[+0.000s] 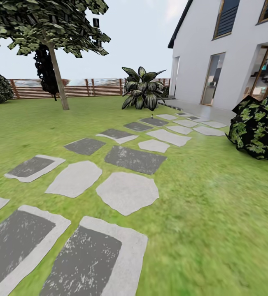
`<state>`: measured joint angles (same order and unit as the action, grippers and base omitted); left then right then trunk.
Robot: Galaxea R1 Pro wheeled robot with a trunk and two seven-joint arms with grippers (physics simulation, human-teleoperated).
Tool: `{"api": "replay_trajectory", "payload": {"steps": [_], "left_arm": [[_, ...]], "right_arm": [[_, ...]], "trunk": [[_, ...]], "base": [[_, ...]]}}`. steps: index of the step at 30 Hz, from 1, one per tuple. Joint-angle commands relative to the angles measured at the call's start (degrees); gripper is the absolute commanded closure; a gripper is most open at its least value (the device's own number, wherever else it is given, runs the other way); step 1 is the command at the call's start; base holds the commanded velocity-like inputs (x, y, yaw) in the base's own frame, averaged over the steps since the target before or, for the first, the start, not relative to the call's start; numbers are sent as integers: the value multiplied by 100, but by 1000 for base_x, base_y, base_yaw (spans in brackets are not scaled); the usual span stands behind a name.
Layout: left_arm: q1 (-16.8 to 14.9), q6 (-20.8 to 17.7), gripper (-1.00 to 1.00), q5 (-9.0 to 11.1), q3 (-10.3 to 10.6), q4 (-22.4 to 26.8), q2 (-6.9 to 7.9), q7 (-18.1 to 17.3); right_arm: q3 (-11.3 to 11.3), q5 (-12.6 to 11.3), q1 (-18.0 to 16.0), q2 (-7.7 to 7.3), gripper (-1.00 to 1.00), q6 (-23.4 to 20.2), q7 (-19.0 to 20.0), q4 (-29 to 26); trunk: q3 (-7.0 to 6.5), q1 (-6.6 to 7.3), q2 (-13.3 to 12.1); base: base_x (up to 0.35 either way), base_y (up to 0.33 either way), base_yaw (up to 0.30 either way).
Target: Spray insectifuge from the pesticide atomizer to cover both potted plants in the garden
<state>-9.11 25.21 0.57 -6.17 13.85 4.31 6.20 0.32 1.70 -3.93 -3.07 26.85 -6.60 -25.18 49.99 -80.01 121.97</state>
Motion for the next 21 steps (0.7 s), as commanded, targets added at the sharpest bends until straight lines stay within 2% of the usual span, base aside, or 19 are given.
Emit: {"api": "replay_trajectory", "payload": {"steps": [1,21], "left_arm": [[-3,19,-100,5,-7,-5,-1,4],[-3,19,-100,5,-8,-5,-1,4]], "right_arm": [[4,17,-3,0,-100,13,-26,4],[4,15,-3,0,-100,15,-26,4]], "trunk": [[5,-3,2],[5,-3,2]], "base": [[334,33,0],[333,154,0]]}}
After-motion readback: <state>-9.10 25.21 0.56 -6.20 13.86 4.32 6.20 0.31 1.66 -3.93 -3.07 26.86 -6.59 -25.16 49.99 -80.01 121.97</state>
